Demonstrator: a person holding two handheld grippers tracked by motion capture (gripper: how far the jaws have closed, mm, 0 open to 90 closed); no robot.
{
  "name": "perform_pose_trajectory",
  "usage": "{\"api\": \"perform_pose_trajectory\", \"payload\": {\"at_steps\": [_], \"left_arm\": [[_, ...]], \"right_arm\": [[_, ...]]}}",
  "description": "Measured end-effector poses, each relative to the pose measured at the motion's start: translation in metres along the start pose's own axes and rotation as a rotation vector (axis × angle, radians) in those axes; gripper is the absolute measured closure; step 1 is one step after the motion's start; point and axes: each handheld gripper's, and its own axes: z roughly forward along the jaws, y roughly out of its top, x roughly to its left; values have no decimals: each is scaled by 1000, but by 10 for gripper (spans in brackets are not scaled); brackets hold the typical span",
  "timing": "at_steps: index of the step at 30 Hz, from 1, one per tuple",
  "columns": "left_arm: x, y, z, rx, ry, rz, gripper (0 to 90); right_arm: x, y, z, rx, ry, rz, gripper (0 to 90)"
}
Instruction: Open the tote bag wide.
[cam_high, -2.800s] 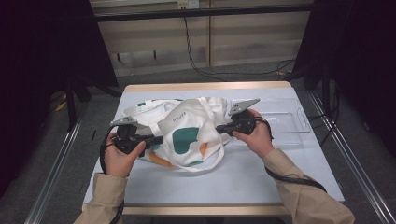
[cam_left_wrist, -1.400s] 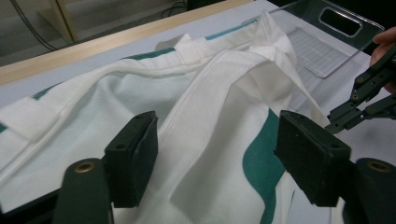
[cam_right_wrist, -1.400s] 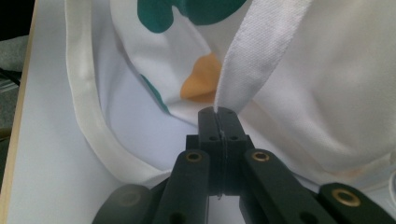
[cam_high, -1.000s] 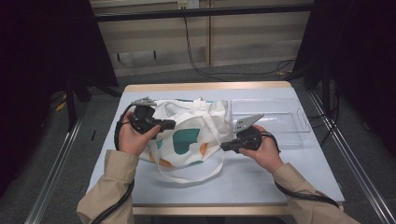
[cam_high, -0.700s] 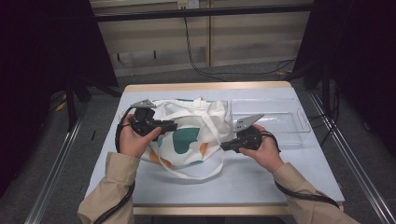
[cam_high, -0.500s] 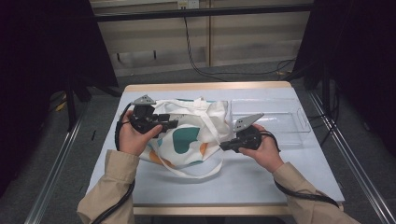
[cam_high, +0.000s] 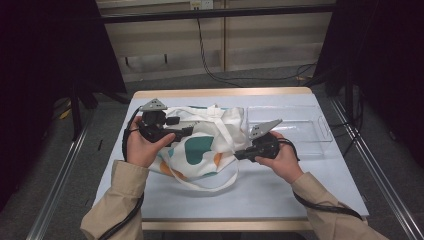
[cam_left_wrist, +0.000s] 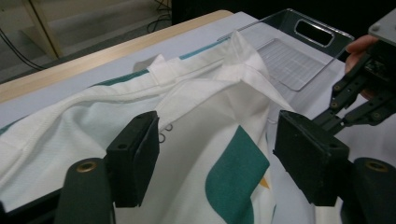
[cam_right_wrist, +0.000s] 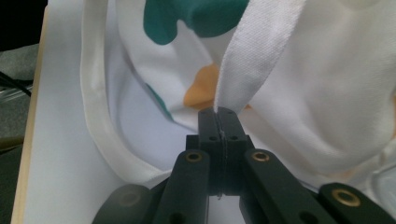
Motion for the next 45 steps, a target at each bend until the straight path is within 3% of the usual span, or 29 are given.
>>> {"api": "perform_pose_trajectory", "payload": {"at_steps": [4, 7, 10, 13, 17, 20, 21, 22, 23, 25, 27, 28, 29, 31, 32, 35, 38, 42, 45], "left_arm": [[3, 1, 3, 3, -1, 3, 258], [5, 3, 5, -34, -14, -2, 212], [4, 7, 4, -32, 15, 14, 173], [5, 9, 4, -31, 12, 17, 173], [11, 9, 15, 10, 25, 33, 159], [16, 6, 23, 39, 27, 19, 162], [20, 2, 29, 72, 32, 22, 227], [20, 2, 29, 72, 32, 22, 273], [22, -1, 33, 80, -16, 11, 367], [22, -3, 35, 84, -20, 2, 464], [20, -3, 36, 114, -33, 12, 648], [20, -3, 36, 115, -41, 1, 648], [18, -4, 35, 132, -55, -12, 766], [16, -4, 33, 145, -55, -29, 811], [14, -5, 31, 153, -61, -48, 881], [1, -10, 28, 149, -81, -10, 881], [-3, -15, 28, 147, -110, -20, 883], [-7, -26, 29, 161, -144, -32, 883], [-12, -33, 31, 159, -155, -31, 883]], "right_arm": [[3, -4, 2, -1, 14, -8, 900], [4, -9, 2, -3, 12, 2, 900], [3, -9, 1, -3, 10, 1, 900], [3, -8, 0, 1, 16, -3, 900], [5, -6, -3, 0, 21, -14, 900], [6, -8, -4, 6, 21, -17, 900], [5, -9, -5, 4, 22, -17, 900], [5, -9, -5, 4, 22, -17, 900], [4, -10, -7, -1, 21, -15, 900], [4, -10, -8, 0, 22, -12, 900], [2, -11, -11, -6, 13, -11, 900], [2, -11, -11, -6, 13, -11, 900], [1, -11, -11, -9, 9, -8, 900], [1, -11, -11, -9, 12, -9, 900], [2, -11, -11, -10, 5, -9, 900], [2, -8, -11, -20, -8, 1, 888], [1, -6, -11, -30, -18, 1, 854], [1, 2, -12, -60, -70, 15, 608], [0, 6, -14, -69, -86, 30, 585]]}}
